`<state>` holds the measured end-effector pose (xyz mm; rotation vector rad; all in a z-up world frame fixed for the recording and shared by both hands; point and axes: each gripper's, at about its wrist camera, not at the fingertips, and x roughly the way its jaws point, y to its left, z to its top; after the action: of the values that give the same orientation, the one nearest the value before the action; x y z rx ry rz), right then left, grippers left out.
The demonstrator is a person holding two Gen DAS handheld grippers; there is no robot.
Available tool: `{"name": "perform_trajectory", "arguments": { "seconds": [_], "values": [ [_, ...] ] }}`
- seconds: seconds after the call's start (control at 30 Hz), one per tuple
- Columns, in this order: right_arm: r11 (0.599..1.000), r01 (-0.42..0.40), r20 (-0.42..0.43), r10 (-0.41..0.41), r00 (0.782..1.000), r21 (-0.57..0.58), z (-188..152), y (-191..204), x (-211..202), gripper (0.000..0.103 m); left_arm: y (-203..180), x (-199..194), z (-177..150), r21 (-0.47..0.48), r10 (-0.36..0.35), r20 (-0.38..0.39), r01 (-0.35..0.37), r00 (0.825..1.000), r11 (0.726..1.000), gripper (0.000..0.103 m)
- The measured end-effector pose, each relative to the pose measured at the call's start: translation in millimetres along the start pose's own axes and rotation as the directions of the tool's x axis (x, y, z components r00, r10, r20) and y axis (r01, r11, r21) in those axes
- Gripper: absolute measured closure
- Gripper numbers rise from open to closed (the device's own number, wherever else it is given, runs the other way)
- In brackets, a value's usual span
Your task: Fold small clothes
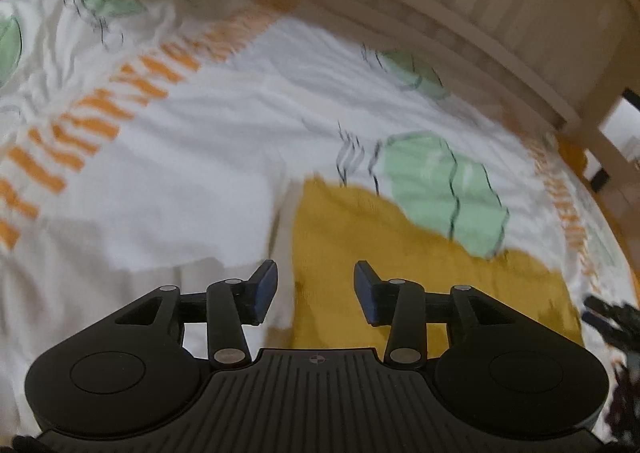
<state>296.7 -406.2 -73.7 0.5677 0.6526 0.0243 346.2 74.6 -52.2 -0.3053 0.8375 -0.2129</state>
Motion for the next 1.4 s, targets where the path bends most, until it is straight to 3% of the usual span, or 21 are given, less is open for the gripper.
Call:
{"name": "perform_trajectory", "arguments": {
  "seconds": [0.33, 0.53, 0.63, 0.67, 0.7, 0.73, 0.83, 0.93, 1.17, 1.4],
  "values": [
    [0.997, 0.046, -0.015, -0.047, 0.999, -0.058, -6.4, 6.4, 12.5, 0.041, 0.1, 27.2, -34.6, 0.062, -0.058, -0.168, 0.069, 0.984, 0.996, 0.062],
    [0.993, 0.055, -0.026, -0.058, 0.998, -0.105, -4.3, 13.1, 25.7, 0.047, 9.2, 25.6, -38.5, 0.019, -0.083, -0.170, 0.088, 0.982, 0.996, 0.062],
    [0.993, 0.054, -0.030, -0.057, 0.998, -0.107, -0.9, 13.2, 31.6, 0.057, 8.5, 24.6, -39.5, 0.022, -0.081, -0.168, 0.086, 0.983, 0.996, 0.062],
    [0.993, 0.054, -0.033, -0.058, 0.998, -0.109, 0.0, 13.4, 33.3, 0.067, 7.7, 24.4, -39.2, 0.024, -0.078, -0.167, 0.083, 0.983, 0.996, 0.062],
    [0.992, 0.060, -0.040, -0.065, 0.997, -0.113, 1.0, 14.2, 35.2, 0.085, 7.1, 24.3, -39.1, 0.026, -0.076, -0.166, 0.082, 0.983, 0.996, 0.062],
    [0.990, 0.065, -0.051, -0.072, 0.996, -0.124, 1.7, 15.7, 37.1, 0.092, 6.9, 24.1, -39.2, 0.027, -0.075, -0.165, 0.081, 0.983, 0.996, 0.061],
    [0.973, 0.087, -0.046, -0.099, 0.994, -0.215, 7.3, 30.7, 34.0, 0.093, 6.8, 23.2, -39.0, 0.022, -0.078, -0.157, 0.082, 0.984, 0.996, 0.061],
    [0.950, 0.132, 0.036, -0.127, 0.991, -0.282, 22.4, 42.9, 25.6, 0.094, 4.7, 22.3, -39.4, 0.037, -0.071, -0.151, 0.077, 0.986, 0.996, 0.061],
    [0.934, 0.235, 0.001, -0.244, 0.970, -0.270, 27.8, 22.9, 49.9, 0.094, 2.7, 21.1, -40.4, 0.057, -0.057, -0.148, 0.067, 0.987, 0.996, 0.061],
    [0.950, 0.210, -0.020, -0.220, 0.975, -0.232, 22.6, 16.7, 46.7, 0.086, 3.5, 19.2, -39.2, 0.051, -0.059, -0.151, 0.067, 0.987, 0.996, 0.061]
  ]
}}
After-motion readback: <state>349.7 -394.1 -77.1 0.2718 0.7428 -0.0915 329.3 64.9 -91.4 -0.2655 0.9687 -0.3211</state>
